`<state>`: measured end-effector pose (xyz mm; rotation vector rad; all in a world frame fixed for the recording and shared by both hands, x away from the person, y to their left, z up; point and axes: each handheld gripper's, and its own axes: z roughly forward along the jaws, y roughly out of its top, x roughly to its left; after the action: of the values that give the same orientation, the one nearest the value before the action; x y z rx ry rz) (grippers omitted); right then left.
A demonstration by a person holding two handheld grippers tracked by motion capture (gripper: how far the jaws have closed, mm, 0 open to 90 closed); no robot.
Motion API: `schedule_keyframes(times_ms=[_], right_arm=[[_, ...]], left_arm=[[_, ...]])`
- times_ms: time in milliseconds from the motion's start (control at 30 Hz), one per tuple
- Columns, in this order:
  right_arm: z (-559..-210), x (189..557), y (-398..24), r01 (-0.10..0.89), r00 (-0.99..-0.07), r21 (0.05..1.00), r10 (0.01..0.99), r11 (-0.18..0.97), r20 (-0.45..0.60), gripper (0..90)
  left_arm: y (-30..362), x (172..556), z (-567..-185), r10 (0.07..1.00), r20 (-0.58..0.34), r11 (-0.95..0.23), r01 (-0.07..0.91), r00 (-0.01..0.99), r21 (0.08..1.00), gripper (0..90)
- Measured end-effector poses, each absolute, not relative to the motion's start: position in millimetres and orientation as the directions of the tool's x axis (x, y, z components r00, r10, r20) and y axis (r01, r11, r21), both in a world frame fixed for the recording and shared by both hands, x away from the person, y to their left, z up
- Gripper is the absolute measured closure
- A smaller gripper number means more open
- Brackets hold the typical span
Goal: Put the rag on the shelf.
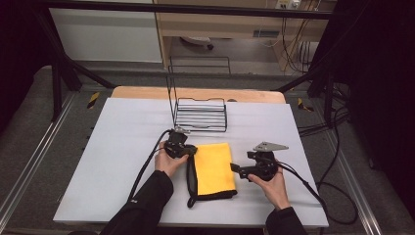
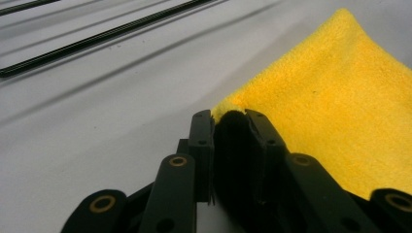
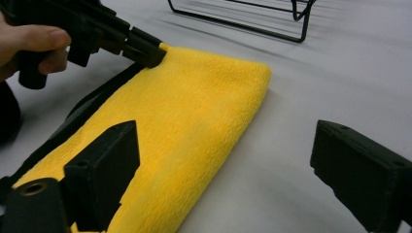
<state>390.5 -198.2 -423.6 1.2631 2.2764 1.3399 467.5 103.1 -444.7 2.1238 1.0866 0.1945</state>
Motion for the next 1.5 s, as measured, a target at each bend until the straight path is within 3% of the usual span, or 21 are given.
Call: schedule_keyframes(times_ms=[333, 500, 567, 1267, 1500], right_arm=[[-429, 436, -174, 0.593, -0.559, 0.773, 0.806, 0.227, 0.193, 24.7], [-434, 455, -163, 0.619, -0.547, 0.750, 0.813, 0.234, 0.198, 34.8], [-439, 462, -162, 0.637, -0.537, 0.732, 0.820, 0.240, 0.199, 45.0], [-449, 470, -161, 0.737, -0.519, 0.636, 0.793, 0.228, 0.319, 79.7], [-446, 469, -161, 0.734, -0.517, 0.642, 0.796, 0.222, 0.316, 83.2]], left_arm=[[102, 467, -446, 0.747, -0.167, -0.387, 0.625, 0.644, 0.678, 74.9], [102, 468, -446, 0.744, -0.168, -0.390, 0.624, 0.647, 0.677, 75.0], [102, 467, -446, 0.741, -0.160, -0.398, 0.619, 0.652, 0.677, 75.1], [104, 469, -447, 0.735, -0.181, -0.388, 0.625, 0.653, 0.677, 75.5], [108, 471, -446, 0.730, -0.220, -0.365, 0.642, 0.647, 0.675, 78.0]])
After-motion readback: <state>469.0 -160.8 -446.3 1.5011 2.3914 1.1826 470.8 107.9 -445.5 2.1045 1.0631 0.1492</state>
